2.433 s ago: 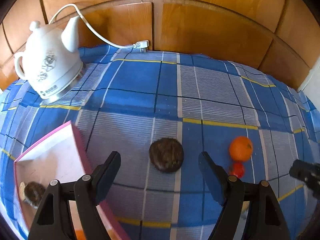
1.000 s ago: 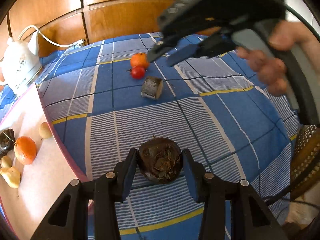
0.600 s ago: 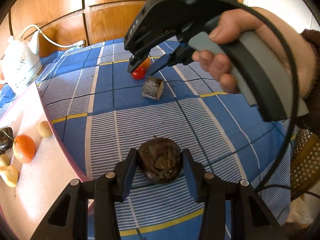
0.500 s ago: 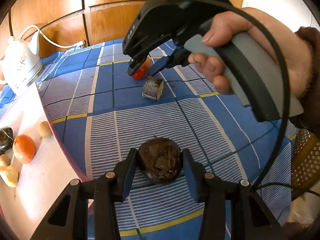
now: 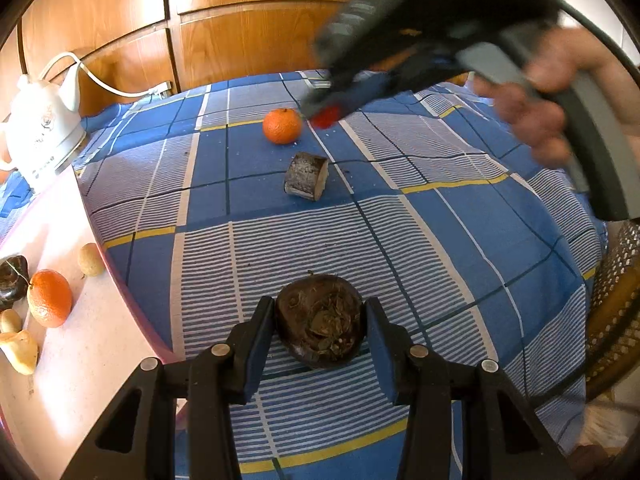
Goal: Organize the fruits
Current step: 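Grasp the red tomato with the right gripper while the left gripper holds the lump, then carry the lump into the tray and release it with the left gripper while the right gripper holds the tomato, then carry the red tomato into the tray and release it with the right gripper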
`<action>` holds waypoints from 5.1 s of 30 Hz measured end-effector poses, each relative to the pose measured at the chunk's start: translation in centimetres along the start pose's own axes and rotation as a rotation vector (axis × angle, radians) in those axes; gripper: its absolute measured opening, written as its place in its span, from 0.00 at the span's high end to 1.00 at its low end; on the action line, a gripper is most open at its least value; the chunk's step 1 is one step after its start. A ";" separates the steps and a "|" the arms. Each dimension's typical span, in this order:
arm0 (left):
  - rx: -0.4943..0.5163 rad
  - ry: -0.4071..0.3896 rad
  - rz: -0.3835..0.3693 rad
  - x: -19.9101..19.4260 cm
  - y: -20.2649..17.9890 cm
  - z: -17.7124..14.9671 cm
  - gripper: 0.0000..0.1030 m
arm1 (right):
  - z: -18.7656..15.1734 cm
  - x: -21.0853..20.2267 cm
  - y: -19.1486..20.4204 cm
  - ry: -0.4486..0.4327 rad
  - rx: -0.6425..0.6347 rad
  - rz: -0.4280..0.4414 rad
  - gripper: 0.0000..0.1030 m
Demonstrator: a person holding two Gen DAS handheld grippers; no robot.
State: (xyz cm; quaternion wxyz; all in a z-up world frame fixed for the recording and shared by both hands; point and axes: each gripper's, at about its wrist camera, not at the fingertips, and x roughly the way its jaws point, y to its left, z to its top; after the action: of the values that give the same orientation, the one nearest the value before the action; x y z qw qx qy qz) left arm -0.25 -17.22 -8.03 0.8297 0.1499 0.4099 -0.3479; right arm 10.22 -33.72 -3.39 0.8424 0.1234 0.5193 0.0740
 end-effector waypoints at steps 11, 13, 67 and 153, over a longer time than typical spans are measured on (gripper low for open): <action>-0.001 0.008 0.027 0.1 -0.4 0.2 0.55 | -3.0 0.5 -7.7 0.035 0.140 -0.170 0.74; -0.001 0.009 0.032 0.2 -0.4 0.2 0.55 | -2.6 0.1 -7.7 0.011 0.133 -0.149 0.74; 0.012 -0.013 0.017 -1.0 -0.5 0.4 0.56 | -2.1 -0.2 -7.0 0.010 0.088 -0.147 0.74; -0.557 -0.143 0.561 -11.6 15.5 -3.2 0.04 | -3.1 0.0 -2.1 -0.019 -0.064 -0.036 0.74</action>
State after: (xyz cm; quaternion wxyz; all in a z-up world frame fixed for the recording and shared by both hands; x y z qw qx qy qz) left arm 3.88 0.82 -1.47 0.9279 0.0008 0.3727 0.0070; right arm 7.43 -35.37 -5.31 0.8521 0.0880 0.5106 0.0743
